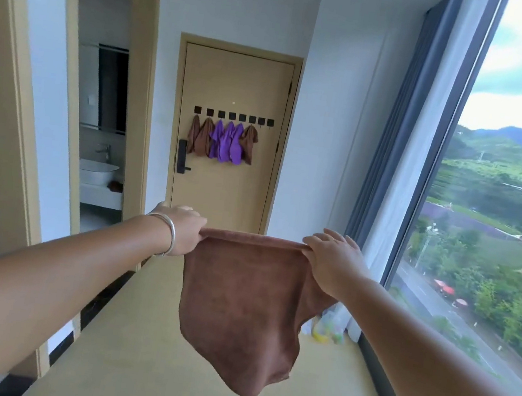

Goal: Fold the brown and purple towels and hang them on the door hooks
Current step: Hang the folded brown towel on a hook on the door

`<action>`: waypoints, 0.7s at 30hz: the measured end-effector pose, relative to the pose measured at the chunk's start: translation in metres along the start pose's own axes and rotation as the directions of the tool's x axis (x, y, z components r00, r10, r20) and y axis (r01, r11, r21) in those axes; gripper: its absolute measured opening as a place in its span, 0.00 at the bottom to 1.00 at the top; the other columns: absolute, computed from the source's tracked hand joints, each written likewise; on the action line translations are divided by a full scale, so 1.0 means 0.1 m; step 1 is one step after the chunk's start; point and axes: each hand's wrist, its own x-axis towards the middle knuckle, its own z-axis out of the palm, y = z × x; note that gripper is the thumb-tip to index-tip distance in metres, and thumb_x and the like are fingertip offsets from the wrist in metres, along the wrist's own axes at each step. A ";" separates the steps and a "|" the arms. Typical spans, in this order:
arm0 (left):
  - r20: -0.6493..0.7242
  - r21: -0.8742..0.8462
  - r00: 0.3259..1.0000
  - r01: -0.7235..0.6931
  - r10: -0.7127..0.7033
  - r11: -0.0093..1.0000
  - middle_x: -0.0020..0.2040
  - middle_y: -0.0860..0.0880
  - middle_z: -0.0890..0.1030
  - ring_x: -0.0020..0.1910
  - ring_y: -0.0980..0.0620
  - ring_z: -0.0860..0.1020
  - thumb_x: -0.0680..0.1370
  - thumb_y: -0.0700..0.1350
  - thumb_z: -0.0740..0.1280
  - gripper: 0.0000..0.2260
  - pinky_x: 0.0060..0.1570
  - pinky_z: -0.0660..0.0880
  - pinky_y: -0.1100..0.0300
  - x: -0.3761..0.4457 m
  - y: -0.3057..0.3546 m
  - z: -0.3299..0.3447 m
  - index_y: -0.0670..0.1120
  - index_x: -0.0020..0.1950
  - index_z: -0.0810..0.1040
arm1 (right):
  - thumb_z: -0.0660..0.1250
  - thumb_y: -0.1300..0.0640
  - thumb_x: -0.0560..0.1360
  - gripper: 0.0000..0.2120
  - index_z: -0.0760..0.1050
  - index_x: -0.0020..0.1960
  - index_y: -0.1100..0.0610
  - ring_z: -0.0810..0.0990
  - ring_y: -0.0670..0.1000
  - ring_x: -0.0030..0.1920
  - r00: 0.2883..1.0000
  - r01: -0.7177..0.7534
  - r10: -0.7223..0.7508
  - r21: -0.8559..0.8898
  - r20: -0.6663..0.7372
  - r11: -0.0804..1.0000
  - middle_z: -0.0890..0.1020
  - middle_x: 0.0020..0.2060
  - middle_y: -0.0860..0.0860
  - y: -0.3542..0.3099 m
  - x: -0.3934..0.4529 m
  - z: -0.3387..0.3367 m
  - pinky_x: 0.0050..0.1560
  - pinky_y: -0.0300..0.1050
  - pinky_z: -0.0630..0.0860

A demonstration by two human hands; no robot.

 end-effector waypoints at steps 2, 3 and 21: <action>-0.040 0.001 0.999 0.008 -0.008 1.000 0.47 0.54 0.71 0.54 0.52 0.69 0.82 0.50 0.49 0.10 0.60 0.65 0.46 0.00 0.00 -0.16 0.52 0.45 0.67 | 0.48 0.48 0.84 0.18 0.70 0.69 0.48 0.57 0.50 0.76 0.995 -0.025 0.027 0.025 -0.095 0.999 0.72 0.69 0.44 0.01 0.01 -0.10 0.75 0.52 0.53; -0.049 0.013 0.999 0.009 -0.008 1.000 0.47 0.54 0.70 0.56 0.52 0.69 0.82 0.50 0.49 0.10 0.61 0.64 0.45 0.01 0.01 -0.22 0.52 0.45 0.67 | 0.49 0.49 0.84 0.18 0.70 0.69 0.48 0.57 0.50 0.76 0.991 -0.030 0.034 0.031 -0.132 0.999 0.72 0.69 0.45 0.02 0.02 -0.14 0.75 0.52 0.53; -0.156 0.085 0.986 0.071 -0.057 0.994 0.73 0.50 0.64 0.74 0.51 0.57 0.82 0.48 0.51 0.17 0.70 0.54 0.38 0.79 -0.06 -0.21 0.51 0.70 0.65 | 0.46 0.48 0.84 0.21 0.58 0.76 0.49 0.52 0.52 0.77 0.980 0.016 -0.012 0.019 -0.199 1.000 0.63 0.75 0.49 0.29 0.81 0.06 0.76 0.54 0.51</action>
